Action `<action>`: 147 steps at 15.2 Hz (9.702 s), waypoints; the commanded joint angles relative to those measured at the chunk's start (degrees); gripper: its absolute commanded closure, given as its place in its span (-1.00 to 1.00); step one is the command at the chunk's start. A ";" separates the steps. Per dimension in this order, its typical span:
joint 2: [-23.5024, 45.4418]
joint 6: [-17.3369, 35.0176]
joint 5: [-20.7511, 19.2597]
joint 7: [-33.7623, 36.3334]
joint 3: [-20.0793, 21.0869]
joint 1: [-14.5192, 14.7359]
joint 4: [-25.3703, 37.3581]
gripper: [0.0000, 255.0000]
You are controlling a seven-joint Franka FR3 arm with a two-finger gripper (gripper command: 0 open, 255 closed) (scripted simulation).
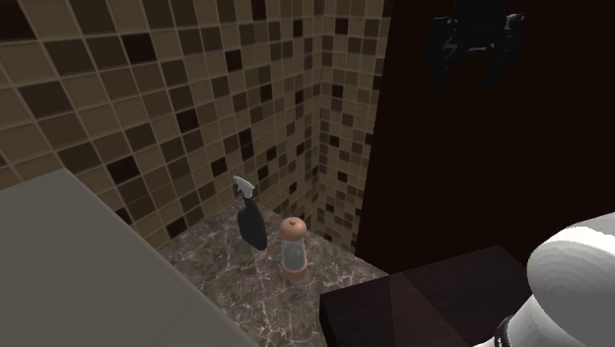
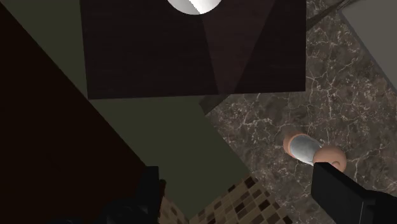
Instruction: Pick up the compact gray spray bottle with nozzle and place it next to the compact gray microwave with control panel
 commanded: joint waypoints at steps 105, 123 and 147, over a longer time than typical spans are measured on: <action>52.21 28.04 0.47 7.18 18.69 15.58 33.70 1.00; 52.14 14.18 0.43 7.65 18.88 15.83 47.51 1.00; 58.41 -5.00 -2.33 11.96 20.32 19.76 72.76 1.00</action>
